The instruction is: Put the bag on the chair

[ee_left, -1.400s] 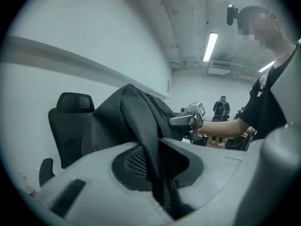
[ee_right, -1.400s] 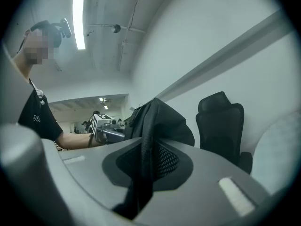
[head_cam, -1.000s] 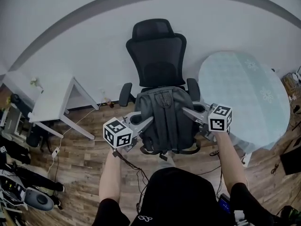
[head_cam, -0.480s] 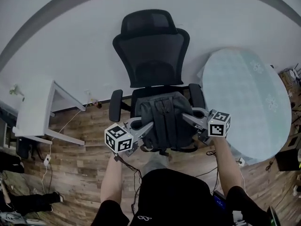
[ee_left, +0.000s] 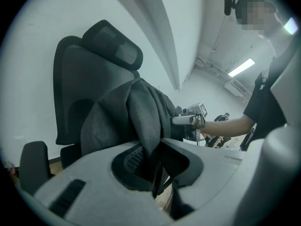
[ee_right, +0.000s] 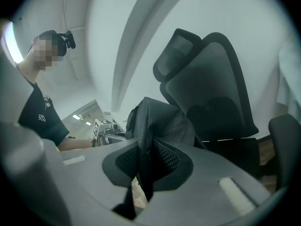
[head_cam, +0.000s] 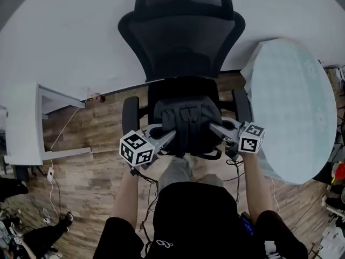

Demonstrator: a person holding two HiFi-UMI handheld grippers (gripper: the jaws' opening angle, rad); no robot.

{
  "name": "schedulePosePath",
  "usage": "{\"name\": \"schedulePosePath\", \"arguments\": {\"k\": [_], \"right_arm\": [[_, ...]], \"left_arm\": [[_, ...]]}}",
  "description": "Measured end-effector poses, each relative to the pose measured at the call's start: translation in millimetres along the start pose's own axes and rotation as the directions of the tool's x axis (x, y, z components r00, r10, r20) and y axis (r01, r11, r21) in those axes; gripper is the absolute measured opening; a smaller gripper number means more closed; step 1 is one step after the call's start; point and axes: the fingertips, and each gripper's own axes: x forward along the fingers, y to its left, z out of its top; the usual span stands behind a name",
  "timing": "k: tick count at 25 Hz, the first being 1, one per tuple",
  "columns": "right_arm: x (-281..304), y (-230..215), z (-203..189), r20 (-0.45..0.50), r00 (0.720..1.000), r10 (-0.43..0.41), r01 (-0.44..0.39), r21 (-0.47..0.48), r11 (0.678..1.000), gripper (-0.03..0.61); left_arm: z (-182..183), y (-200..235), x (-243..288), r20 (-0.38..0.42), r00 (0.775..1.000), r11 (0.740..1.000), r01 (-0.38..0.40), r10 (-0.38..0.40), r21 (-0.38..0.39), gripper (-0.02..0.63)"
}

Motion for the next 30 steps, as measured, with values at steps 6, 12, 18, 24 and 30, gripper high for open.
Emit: {"name": "schedulePosePath", "arguments": {"k": [6, 12, 18, 24, 30], "right_arm": [[8.4, -20.7, -4.4, 0.002, 0.998, -0.068, 0.068, 0.027, 0.997, 0.046], [36.7, -80.4, 36.6, -0.006, 0.993, -0.119, 0.119, 0.029, 0.992, 0.048], [63.9, -127.9, 82.2, -0.011, 0.990, -0.141, 0.141, 0.004, 0.990, 0.048], [94.0, -193.4, 88.3, -0.112, 0.958, -0.263, 0.268, 0.031, 0.963, 0.051], [106.3, -241.0, 58.7, -0.223, 0.905, -0.363, 0.389, 0.085, 0.917, 0.060]], "left_arm": [[-1.8, 19.5, 9.7, -0.014, 1.000, 1.000, -0.006, 0.005, -0.009, 0.044], [36.8, 88.7, 43.2, -0.010, 1.000, 0.998, -0.009, 0.009, -0.061, 0.046], [81.4, 146.7, 65.2, 0.026, 0.999, 0.996, -0.032, 0.034, -0.089, 0.048], [88.2, 210.1, 97.7, -0.019, 0.996, 0.983, -0.090, 0.088, -0.160, 0.052], [57.6, 239.4, 127.4, -0.170, 0.981, 0.978, -0.120, 0.091, -0.169, 0.061]]}}
